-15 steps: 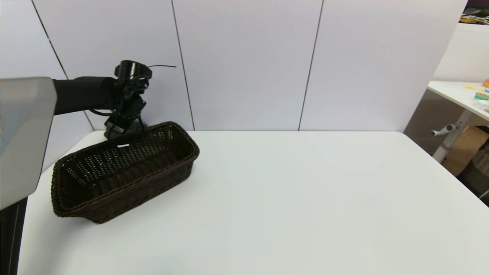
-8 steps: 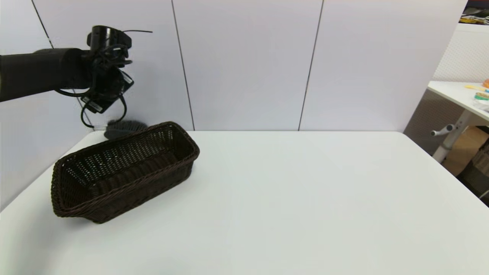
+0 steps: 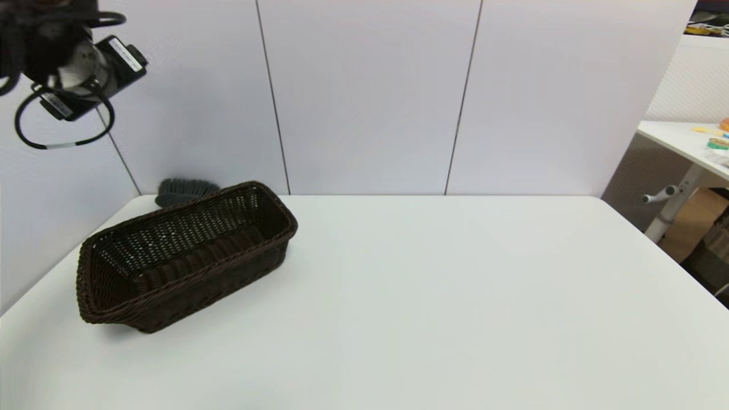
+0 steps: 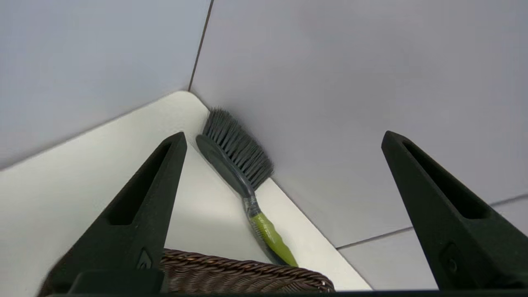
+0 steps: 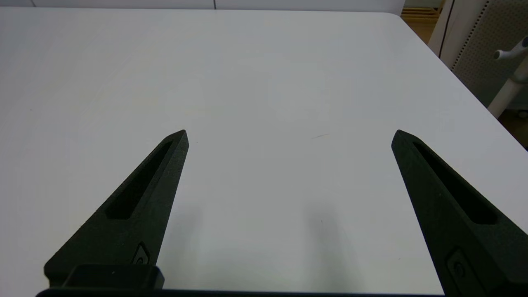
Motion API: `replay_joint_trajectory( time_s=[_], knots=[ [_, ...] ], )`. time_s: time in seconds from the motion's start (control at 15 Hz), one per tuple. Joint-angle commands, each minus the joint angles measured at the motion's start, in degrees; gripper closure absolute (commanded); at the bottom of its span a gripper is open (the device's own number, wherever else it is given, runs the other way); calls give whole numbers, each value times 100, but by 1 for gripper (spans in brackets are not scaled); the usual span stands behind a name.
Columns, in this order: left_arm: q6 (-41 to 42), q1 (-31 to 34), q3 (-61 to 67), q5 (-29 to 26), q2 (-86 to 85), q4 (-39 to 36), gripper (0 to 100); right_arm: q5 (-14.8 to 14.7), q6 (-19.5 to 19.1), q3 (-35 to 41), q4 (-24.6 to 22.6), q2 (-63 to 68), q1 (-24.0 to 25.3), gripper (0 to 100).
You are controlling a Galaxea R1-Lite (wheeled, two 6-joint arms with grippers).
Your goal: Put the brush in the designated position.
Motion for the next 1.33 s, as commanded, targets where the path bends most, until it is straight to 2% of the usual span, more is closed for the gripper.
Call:
replay_joint_trajectory(
  time_s=[0.07,0.13,0.33,0.47,0.67,1.13,1.33],
  knots=[
    [1997,-109,252,-655,-1293,-8,0,2,-7,9,0,5,0,0],
    [2480,-144,392,-945,-1592,0,0,2,-7,9,0,5,0,0],
    [3614,-161,1122,-2510,-2470,53,0,2,-7,9,0,5,0,0],
    [3842,-153,1983,-3143,-3156,53,0,2,-7,9,0,5,0,0],
    [3948,-161,3389,-3512,-4386,-61,0,2,-7,9,0,5,0,0],
    [4115,-170,6210,-3538,-7076,-641,0,2,-7,9,0,5,0,0],
    [4106,-170,7204,-4066,-7735,-1248,0,2,-7,9,0,5,0,0]
  ],
)
